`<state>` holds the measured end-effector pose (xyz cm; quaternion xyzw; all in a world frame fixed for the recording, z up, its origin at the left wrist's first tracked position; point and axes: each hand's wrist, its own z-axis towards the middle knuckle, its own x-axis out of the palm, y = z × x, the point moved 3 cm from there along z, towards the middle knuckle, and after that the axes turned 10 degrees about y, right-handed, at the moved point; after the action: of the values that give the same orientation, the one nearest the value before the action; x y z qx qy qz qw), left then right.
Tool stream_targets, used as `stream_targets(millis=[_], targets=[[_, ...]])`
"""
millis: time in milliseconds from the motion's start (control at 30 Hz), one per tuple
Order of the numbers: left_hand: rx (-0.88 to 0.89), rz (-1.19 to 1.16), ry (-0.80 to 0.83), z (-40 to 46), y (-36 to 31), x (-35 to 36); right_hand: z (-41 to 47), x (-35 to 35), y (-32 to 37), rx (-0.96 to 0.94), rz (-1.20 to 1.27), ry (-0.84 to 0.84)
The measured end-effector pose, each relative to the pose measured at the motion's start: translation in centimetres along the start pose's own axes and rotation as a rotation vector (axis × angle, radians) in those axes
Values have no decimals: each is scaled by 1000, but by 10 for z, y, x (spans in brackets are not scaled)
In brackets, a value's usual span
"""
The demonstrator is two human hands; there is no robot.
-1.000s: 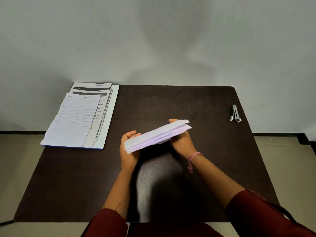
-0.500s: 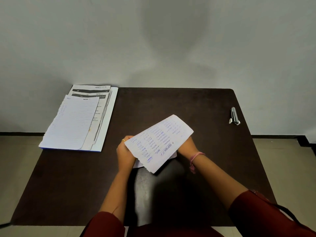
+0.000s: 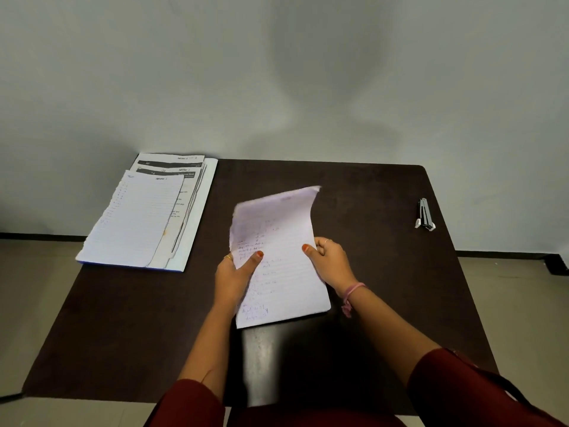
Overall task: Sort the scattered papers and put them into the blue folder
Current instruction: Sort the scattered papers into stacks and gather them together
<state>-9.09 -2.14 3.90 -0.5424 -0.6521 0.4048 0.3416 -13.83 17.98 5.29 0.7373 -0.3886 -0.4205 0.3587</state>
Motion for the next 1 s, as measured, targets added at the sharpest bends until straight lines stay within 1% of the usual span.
stream_targets(millis=[167, 267, 467, 600, 700, 900, 1000], targets=[[-76, 13, 29, -4, 13, -1, -1, 5, -20, 69, 137, 38], [-81, 13, 37, -7, 19, -3, -1, 10, -25, 84, 200, 61], [-115, 19, 2, -4, 31, -25, 1, 33, -24, 113, 279, 79], [-131, 69, -38, 1, 31, -53, 3, 56, -18, 128, 317, 69], [-109, 131, -36, 5, 26, -79, 4, 76, -10, 141, 321, 70], [-125, 108, -15, 9, 17, -135, 14, 122, 12, 221, 376, 51], [-144, 153, -50, 16, 12, -169, 22, 147, 27, 253, 439, 51]])
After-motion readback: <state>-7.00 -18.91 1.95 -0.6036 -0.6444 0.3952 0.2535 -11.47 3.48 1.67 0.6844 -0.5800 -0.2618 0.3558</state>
